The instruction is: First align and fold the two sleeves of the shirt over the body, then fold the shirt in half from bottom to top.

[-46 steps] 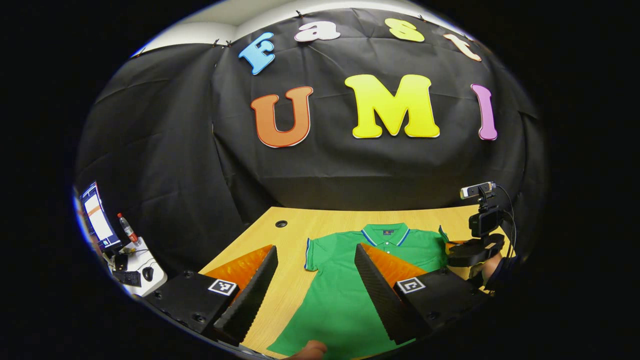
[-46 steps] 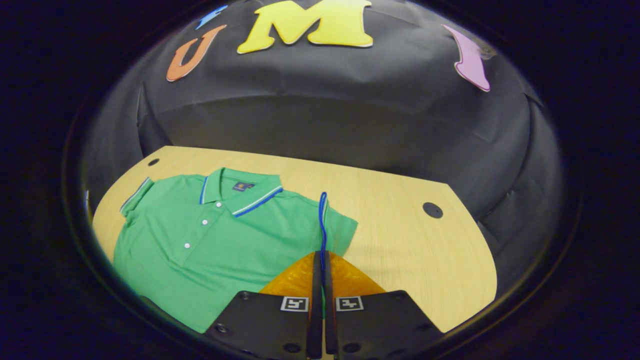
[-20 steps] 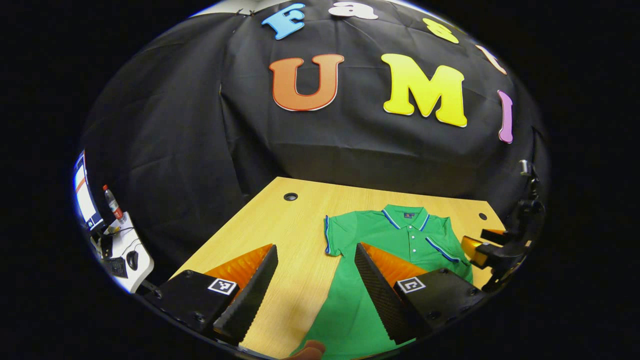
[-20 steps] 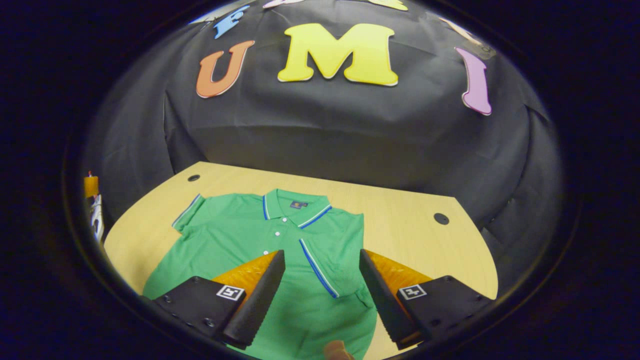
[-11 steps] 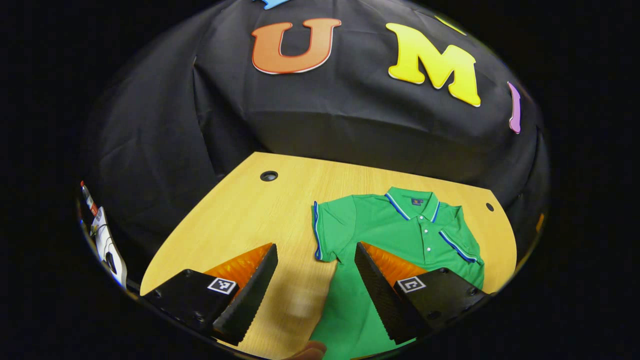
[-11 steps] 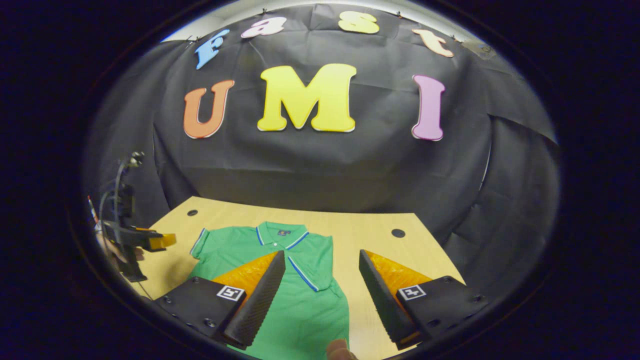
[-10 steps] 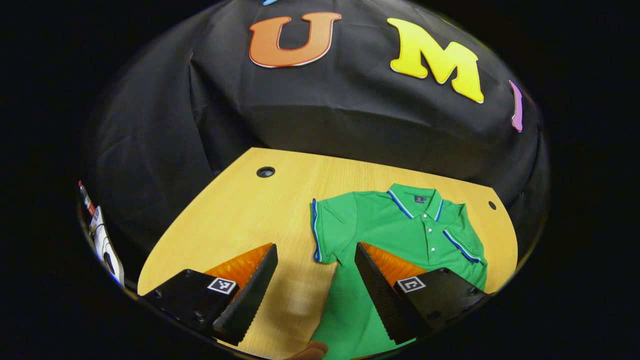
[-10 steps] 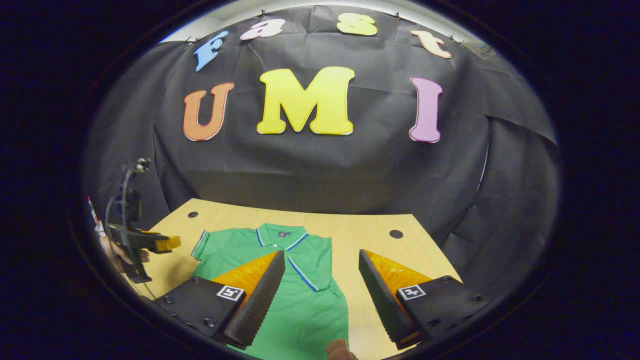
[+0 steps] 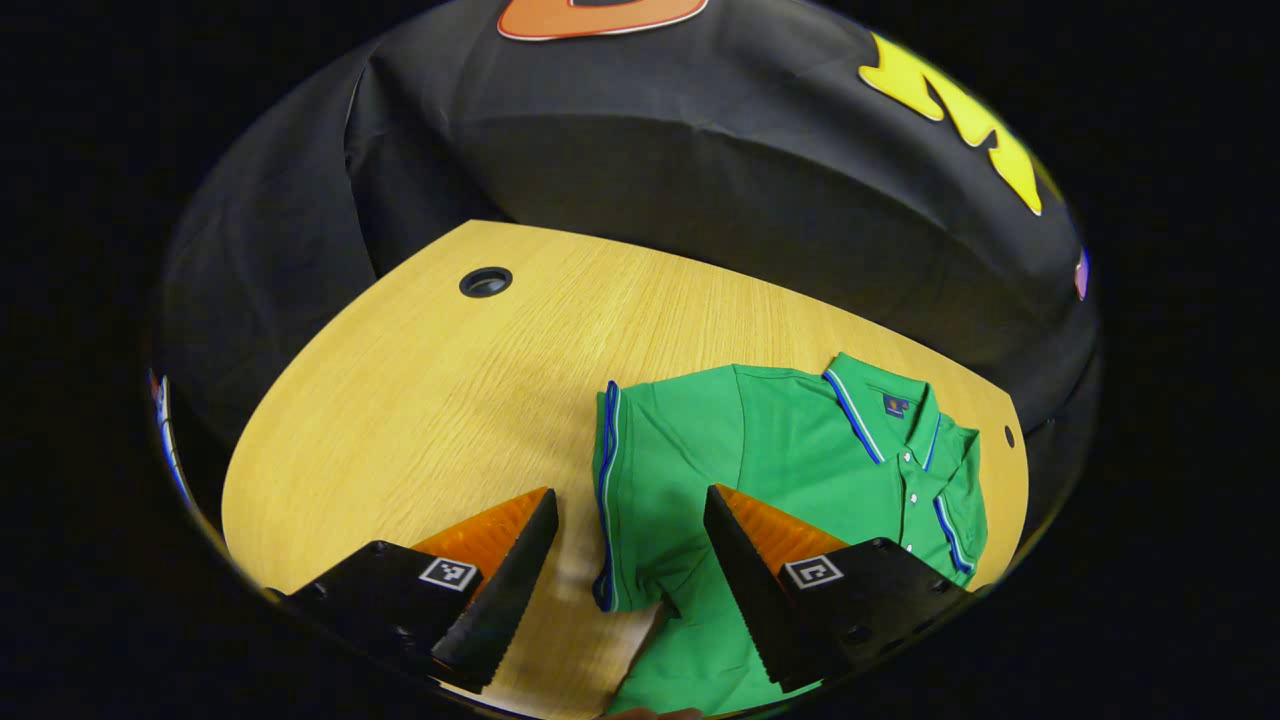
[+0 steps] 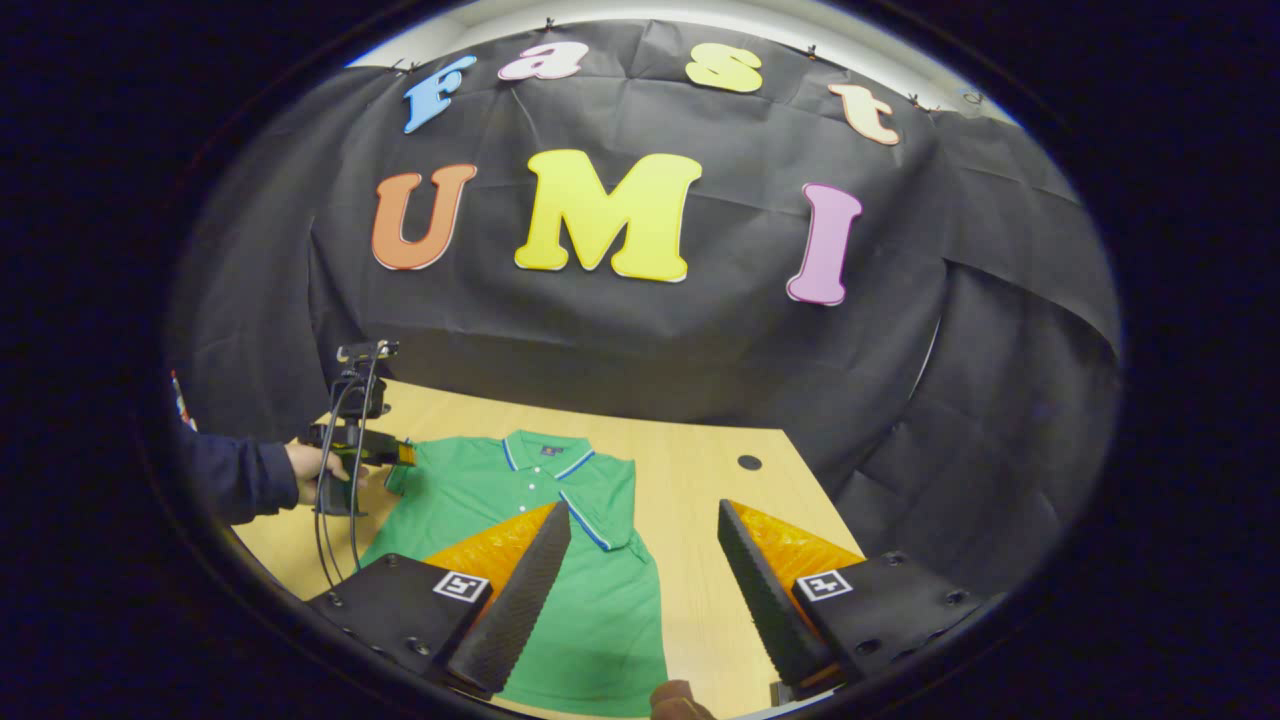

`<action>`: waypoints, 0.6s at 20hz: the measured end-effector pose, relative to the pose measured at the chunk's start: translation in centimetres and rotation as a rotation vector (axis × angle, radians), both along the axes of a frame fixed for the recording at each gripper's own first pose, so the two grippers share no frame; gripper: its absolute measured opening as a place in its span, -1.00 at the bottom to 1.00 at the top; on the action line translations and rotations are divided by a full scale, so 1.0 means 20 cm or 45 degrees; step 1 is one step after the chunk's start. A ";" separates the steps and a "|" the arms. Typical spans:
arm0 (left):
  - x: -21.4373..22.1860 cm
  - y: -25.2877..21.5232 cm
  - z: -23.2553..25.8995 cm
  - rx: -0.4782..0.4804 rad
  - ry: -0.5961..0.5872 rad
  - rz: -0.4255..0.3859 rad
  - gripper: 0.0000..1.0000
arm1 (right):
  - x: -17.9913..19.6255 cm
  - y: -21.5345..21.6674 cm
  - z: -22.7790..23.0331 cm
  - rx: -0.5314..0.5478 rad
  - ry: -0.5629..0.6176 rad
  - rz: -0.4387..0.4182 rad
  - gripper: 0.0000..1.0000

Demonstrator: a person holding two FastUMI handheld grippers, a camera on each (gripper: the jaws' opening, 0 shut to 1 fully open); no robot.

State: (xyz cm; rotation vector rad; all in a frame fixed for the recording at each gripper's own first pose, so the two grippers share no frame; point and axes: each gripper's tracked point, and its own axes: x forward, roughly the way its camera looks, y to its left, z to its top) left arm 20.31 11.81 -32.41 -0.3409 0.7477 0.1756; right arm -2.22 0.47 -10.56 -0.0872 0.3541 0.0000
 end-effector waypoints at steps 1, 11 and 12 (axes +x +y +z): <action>0.02 0.01 0.00 -0.022 0.008 0.016 0.88 | -0.01 -0.01 -0.01 0.001 0.013 -0.014 0.91; 0.06 -0.01 -0.09 -0.079 0.077 -0.005 0.15 | 0.02 0.08 -0.06 -0.034 0.043 -0.002 0.90; 0.06 0.01 -0.09 -0.065 0.082 0.002 0.18 | 0.02 0.09 -0.06 -0.034 0.046 -0.001 0.90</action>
